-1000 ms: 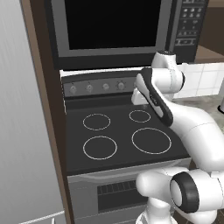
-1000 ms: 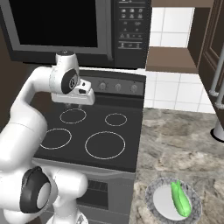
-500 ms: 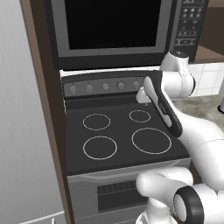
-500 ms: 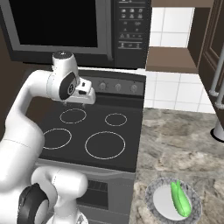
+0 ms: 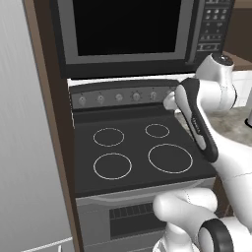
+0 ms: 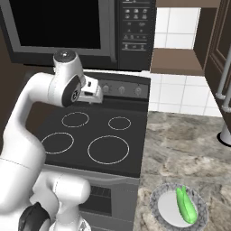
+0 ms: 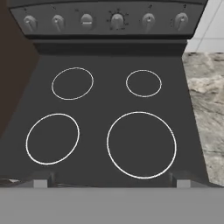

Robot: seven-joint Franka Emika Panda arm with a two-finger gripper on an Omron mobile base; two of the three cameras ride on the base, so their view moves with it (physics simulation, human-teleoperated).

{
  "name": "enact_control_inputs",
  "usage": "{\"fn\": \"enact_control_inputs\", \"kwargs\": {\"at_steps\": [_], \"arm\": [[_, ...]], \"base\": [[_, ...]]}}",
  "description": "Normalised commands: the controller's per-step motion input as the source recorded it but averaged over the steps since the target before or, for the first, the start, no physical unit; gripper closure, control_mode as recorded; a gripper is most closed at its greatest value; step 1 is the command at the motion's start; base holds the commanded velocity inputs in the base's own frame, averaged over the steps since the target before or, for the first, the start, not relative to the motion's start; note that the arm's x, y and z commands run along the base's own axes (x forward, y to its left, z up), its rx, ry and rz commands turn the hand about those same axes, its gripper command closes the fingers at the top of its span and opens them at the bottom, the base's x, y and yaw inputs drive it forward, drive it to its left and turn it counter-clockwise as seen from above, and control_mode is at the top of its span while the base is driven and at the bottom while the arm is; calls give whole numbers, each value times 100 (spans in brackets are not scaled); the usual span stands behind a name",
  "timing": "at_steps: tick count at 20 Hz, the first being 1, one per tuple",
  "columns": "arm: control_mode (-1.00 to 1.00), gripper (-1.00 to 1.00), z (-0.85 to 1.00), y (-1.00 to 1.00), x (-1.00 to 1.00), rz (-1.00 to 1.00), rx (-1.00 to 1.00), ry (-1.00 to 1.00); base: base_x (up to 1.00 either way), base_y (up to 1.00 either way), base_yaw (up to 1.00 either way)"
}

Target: Pick the corn from the counter and place it in the microwave. Then turn on the microwave.

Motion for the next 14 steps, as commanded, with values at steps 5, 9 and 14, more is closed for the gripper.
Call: {"fn": "enact_control_inputs", "kwargs": {"at_steps": [5,9,14], "arm": [[-100,-100,54,-28,0,0,0,-12],[-100,-100,56,-23,0,0,1,-18],[-100,-100,59,-26,2,0,2,-18]], "base": [[0,0,0],[0,0,0],[0,0,0]]}}
